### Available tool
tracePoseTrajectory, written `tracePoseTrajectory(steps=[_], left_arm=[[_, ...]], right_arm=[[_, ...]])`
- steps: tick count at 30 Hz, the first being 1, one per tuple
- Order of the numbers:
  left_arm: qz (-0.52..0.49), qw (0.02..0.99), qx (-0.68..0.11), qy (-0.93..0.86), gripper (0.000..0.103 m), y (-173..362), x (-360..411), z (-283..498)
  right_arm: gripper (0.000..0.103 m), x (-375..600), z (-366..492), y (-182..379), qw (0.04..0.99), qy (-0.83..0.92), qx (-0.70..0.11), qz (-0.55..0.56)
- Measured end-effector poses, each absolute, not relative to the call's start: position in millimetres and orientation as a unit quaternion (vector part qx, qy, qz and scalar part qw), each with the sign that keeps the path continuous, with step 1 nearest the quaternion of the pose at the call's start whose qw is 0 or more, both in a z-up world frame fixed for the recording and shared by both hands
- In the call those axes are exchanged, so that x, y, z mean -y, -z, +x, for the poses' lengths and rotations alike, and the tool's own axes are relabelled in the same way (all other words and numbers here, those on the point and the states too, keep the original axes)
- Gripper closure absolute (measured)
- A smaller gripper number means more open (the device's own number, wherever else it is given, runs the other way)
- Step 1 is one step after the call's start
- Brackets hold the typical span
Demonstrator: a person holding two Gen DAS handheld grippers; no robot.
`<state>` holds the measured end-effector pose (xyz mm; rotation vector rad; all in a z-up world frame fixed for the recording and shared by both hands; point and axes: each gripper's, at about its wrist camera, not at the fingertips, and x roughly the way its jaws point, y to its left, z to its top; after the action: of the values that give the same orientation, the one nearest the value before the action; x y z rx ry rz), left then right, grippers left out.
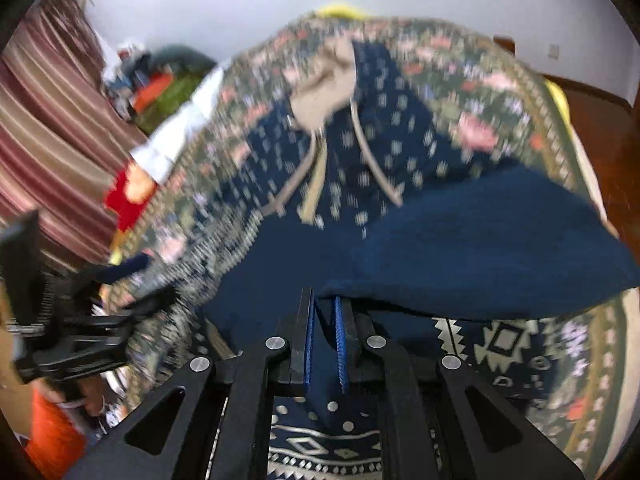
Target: Fold large clothes
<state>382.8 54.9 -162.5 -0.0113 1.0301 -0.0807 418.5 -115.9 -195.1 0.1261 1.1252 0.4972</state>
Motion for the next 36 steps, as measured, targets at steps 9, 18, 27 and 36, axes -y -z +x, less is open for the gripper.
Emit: tracePoseTrajectory(steps=[9,18,27,36], left_arm=[[0.013,0.857,-0.511,0.064,0.030,174.9,-36.1,388.0],[-0.017,0.831,-0.537,0.144,0.030,187.3,45.8,439.7],[0.046,0.817,-0.558,0.138,0.030,206.4,87.1,455.8],[0.091,0.832,-0.506,0.209,0.030,146.2,171.1,474.1]], right_arm=[[0.095,138.0,425.2,244.3,0.766,-0.231,-0.594,0.088],[0.095,174.8,408.2,216.4,0.766,-0.243,-0.591,0.065],[0.095,264.8,389.2,184.9,0.828,-0.155,-0.537,0.036],[0.095,351.7,393.9,184.6,0.852,-0.049,-0.517,0.063]])
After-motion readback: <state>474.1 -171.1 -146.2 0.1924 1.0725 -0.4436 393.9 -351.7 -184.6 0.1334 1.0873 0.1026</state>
